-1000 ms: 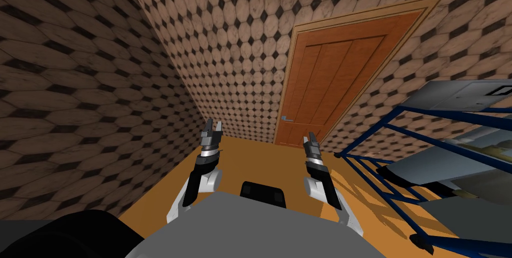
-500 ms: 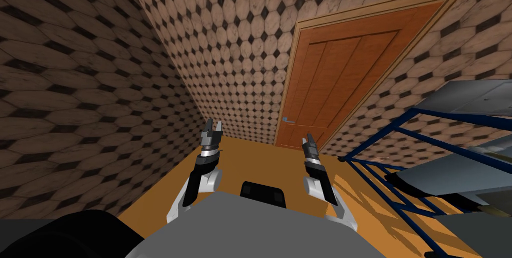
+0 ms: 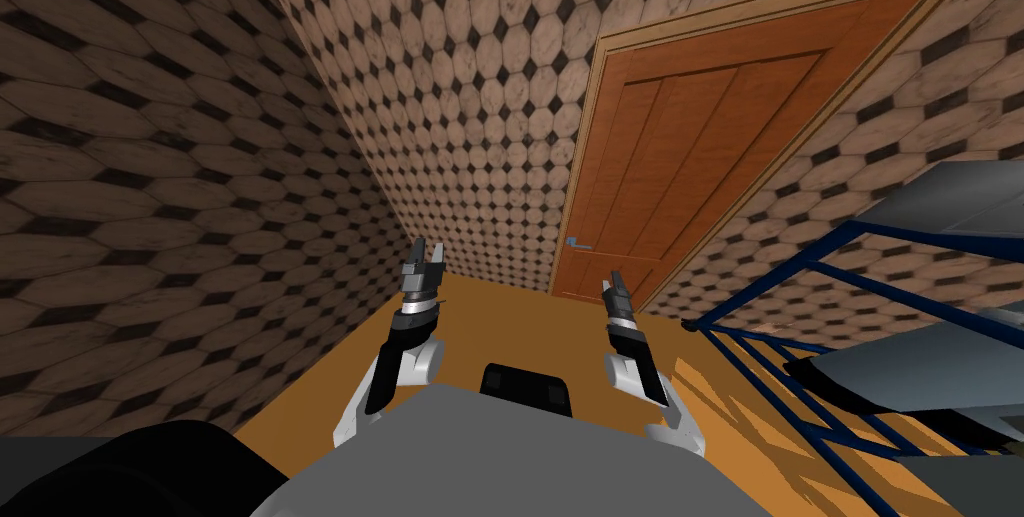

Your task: Pull the door open

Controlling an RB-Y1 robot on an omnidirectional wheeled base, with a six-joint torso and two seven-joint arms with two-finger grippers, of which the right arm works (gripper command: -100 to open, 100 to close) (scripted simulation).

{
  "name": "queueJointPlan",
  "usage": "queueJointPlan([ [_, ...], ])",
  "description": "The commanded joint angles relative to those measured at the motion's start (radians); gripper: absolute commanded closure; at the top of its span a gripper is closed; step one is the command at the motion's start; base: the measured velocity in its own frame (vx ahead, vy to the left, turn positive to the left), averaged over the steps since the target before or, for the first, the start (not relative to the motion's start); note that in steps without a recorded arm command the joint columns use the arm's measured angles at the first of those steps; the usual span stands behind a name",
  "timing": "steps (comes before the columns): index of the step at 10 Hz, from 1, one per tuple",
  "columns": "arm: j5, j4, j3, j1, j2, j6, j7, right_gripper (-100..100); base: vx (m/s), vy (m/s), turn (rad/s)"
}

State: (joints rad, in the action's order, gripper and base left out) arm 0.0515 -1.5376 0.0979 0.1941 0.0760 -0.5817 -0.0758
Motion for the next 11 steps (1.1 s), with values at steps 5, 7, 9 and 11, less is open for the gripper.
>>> queueJointPlan([
  [5,0.012,0.144,0.013,-0.056,0.014,-0.040,0.012,-100,0.056,-0.023,0.034],
  [7,0.019,0.208,0.019,-0.087,0.021,-0.059,0.018,-100,0.088,-0.044,0.065],
  [9,0.023,0.248,0.023,-0.103,0.024,-0.069,0.021,-100,0.060,-0.028,0.023],
  [11,0.026,0.299,0.026,-0.118,0.027,-0.079,0.024,-100,0.042,-0.019,0.029],
])
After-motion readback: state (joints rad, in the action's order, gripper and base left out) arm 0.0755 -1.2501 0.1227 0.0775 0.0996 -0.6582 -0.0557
